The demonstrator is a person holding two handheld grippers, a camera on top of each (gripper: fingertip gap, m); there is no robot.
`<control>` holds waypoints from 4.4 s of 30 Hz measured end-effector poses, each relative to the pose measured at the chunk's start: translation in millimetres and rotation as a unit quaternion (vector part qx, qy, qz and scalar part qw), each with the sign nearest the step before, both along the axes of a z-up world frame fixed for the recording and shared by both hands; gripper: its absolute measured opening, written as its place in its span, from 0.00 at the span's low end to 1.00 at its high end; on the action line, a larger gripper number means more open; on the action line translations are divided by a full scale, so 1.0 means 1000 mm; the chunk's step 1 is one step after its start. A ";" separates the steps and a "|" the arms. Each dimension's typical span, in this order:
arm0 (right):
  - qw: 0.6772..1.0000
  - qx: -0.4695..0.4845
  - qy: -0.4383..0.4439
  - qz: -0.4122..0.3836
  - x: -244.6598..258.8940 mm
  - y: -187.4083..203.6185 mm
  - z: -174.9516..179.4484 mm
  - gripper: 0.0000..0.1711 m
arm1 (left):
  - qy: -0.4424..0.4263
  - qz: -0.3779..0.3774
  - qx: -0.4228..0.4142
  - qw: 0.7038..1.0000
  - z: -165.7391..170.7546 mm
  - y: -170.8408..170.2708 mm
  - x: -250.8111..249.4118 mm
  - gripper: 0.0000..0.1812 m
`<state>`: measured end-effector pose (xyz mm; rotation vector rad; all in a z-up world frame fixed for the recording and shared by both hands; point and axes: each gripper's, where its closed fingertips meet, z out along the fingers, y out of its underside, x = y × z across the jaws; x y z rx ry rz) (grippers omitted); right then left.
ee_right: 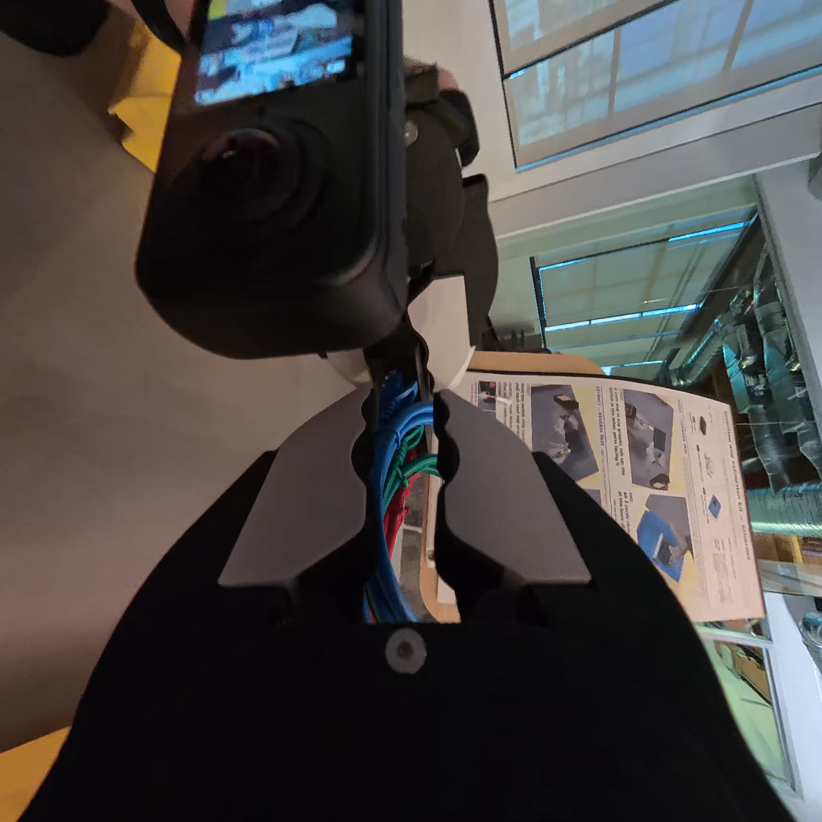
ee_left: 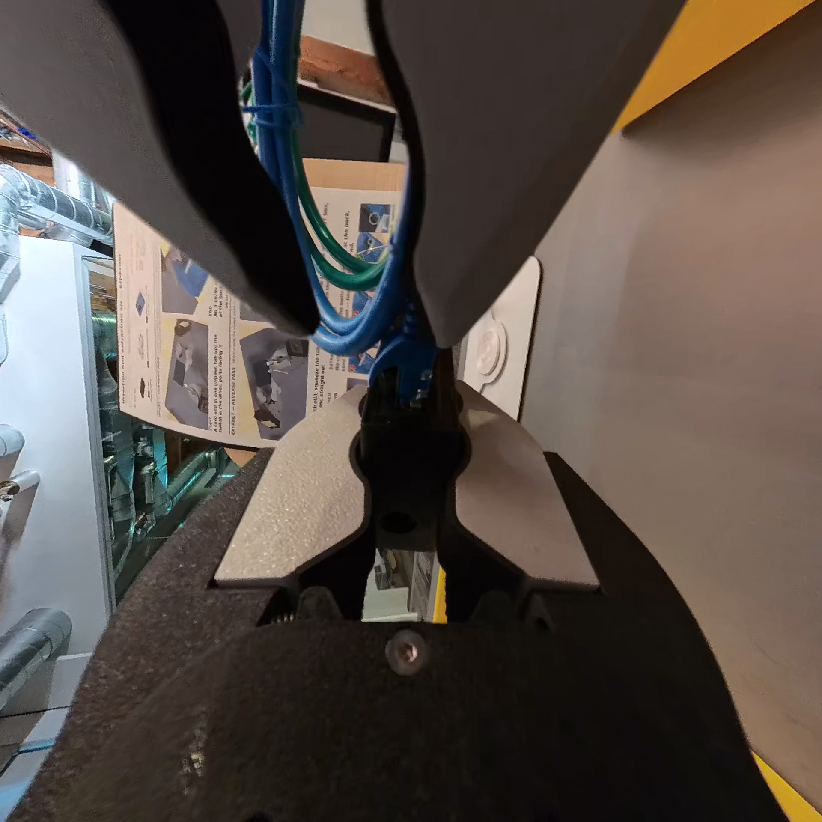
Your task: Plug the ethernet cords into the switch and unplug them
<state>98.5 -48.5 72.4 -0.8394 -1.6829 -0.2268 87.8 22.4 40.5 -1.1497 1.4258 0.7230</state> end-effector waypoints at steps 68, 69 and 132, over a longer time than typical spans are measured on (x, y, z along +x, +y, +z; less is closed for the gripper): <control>0.999 0.024 -0.043 0.017 -0.002 0.015 -0.026 0.14 | 0.070 0.031 0.017 0.997 -0.009 0.001 -0.002 0.17; 0.999 0.024 -0.042 0.017 -0.002 0.015 -0.026 0.13 | 0.069 0.030 0.017 0.997 -0.009 0.001 -0.002 0.16; 0.993 -0.037 0.082 -0.076 0.032 0.028 0.026 0.15 | -0.036 0.067 -0.012 0.997 0.020 0.023 -0.062 0.16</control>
